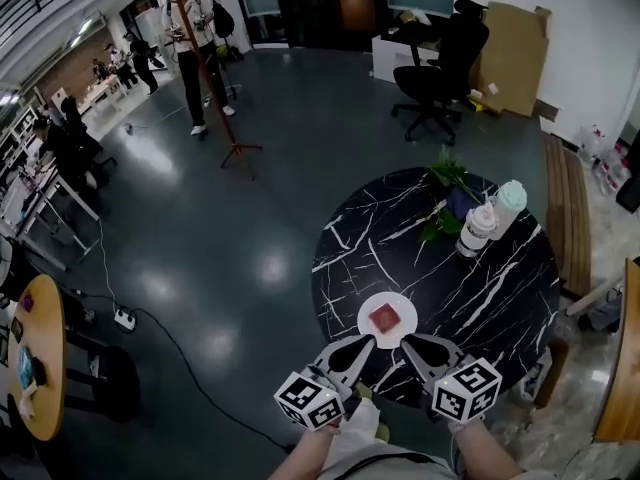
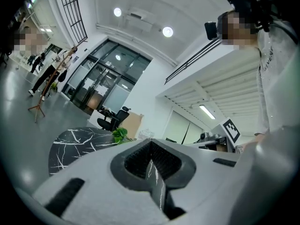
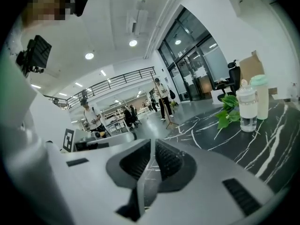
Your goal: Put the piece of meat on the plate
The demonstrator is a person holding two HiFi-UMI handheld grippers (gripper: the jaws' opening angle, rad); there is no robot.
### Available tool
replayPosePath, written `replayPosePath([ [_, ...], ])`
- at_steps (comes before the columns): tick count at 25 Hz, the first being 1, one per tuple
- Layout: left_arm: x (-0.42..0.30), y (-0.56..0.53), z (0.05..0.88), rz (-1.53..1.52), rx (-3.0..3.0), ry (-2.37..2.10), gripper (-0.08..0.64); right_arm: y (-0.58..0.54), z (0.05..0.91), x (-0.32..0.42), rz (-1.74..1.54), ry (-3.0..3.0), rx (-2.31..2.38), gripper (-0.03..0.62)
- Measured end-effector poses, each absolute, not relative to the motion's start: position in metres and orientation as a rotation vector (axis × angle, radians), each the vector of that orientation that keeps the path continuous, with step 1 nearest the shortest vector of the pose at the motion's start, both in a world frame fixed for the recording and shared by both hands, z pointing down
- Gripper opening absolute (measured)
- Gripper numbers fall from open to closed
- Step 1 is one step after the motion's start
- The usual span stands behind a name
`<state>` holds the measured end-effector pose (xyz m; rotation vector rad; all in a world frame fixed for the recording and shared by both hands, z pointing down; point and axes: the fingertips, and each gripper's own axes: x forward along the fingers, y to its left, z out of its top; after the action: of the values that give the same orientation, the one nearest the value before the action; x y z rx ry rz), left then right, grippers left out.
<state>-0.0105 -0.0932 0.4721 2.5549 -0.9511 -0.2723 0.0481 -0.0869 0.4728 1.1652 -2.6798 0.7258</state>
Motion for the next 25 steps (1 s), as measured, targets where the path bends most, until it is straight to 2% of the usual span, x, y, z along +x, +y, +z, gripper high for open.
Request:
replayPosePath([
  [11, -0.003, -0.085, 0.442, -0.267, 2.620, -0.968, 0.009, -0.068, 0.445, 0.049, 0.654, -2.747, 1.144, 0.011],
  [25, -0.016, -0.092, 0.438, -0.271, 2.608, -1.018, 0.009, -0.068, 0.453, 0.044, 0.691, -2.739, 1.100, 0.011],
])
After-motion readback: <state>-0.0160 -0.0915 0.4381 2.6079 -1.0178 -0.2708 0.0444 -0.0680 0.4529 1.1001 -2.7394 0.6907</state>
